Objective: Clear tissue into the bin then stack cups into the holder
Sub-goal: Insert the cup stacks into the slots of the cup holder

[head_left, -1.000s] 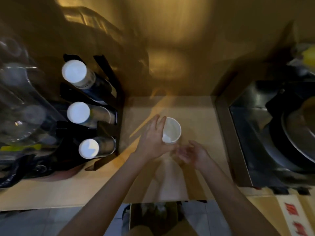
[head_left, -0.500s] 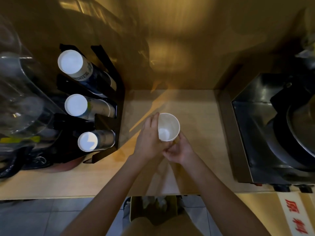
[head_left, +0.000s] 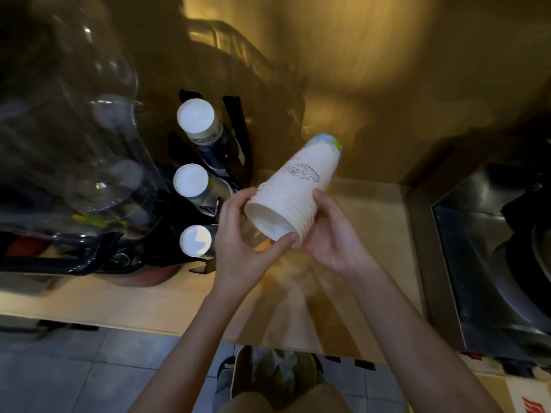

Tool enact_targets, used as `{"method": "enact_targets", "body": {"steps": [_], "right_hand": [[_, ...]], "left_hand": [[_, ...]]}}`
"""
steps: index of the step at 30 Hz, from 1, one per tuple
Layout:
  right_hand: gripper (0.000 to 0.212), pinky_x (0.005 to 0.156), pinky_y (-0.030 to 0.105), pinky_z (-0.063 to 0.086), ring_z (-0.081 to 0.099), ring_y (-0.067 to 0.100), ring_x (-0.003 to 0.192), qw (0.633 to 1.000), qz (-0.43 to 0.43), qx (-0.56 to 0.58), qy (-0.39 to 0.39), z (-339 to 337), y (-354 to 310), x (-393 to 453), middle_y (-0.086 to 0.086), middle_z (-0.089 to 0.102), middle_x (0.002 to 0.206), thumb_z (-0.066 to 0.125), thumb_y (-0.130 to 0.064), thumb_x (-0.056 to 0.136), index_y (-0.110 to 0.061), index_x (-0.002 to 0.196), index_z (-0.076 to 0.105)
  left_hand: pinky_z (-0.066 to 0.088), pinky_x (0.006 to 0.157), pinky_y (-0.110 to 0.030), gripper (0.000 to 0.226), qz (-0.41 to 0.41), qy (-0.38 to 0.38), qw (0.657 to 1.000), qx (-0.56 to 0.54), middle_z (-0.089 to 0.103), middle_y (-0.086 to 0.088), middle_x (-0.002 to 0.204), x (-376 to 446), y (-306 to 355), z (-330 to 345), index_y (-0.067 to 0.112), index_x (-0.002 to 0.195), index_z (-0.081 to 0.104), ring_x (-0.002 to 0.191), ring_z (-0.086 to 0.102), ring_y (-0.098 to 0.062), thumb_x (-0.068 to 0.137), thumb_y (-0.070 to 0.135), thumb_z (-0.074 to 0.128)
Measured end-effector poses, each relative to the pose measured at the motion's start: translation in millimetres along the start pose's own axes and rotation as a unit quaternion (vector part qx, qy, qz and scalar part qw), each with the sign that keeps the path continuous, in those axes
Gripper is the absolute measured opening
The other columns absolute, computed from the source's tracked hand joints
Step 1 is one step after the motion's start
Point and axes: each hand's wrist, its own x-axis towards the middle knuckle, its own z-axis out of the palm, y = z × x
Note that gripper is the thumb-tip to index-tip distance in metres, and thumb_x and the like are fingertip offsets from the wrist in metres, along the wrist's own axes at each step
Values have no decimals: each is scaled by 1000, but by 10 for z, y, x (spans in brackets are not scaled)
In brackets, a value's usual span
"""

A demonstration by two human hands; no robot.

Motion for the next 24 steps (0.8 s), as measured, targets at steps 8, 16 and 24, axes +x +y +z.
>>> {"method": "enact_targets", "body": {"steps": [8, 16, 24], "right_hand": [[74, 72, 26, 56, 64, 4, 102, 935, -165, -313, -32, 687, 296, -79, -10, 63, 113, 81, -21, 52, -32, 117, 46], [80, 77, 16, 54, 50, -8, 112, 850, -263, -454, 33, 930, 777, 52, -22, 50, 119, 86, -18, 59, -41, 118, 38], [77, 88, 19, 50, 46, -14, 110, 827, -220, -516, 34, 908, 1165, 333, -36, 45, 115, 84, -22, 62, -52, 112, 35]], "left_hand": [[45, 92, -17, 70, -62, 7, 998, -33, 57, 22, 126, -217, -217, -760, 38, 128, 42, 118, 52, 2, 64, 31, 71], [41, 86, -4, 42, -95, 36, 995, 19, 59, -1, 119, -319, -295, -1323, 31, 116, 51, 105, 52, 12, 78, 14, 44], [41, 87, -9, 50, -73, 22, 996, -42, 54, 3, 126, -191, -218, -1468, 34, 123, 45, 112, 50, 3, 74, 46, 49]]}}
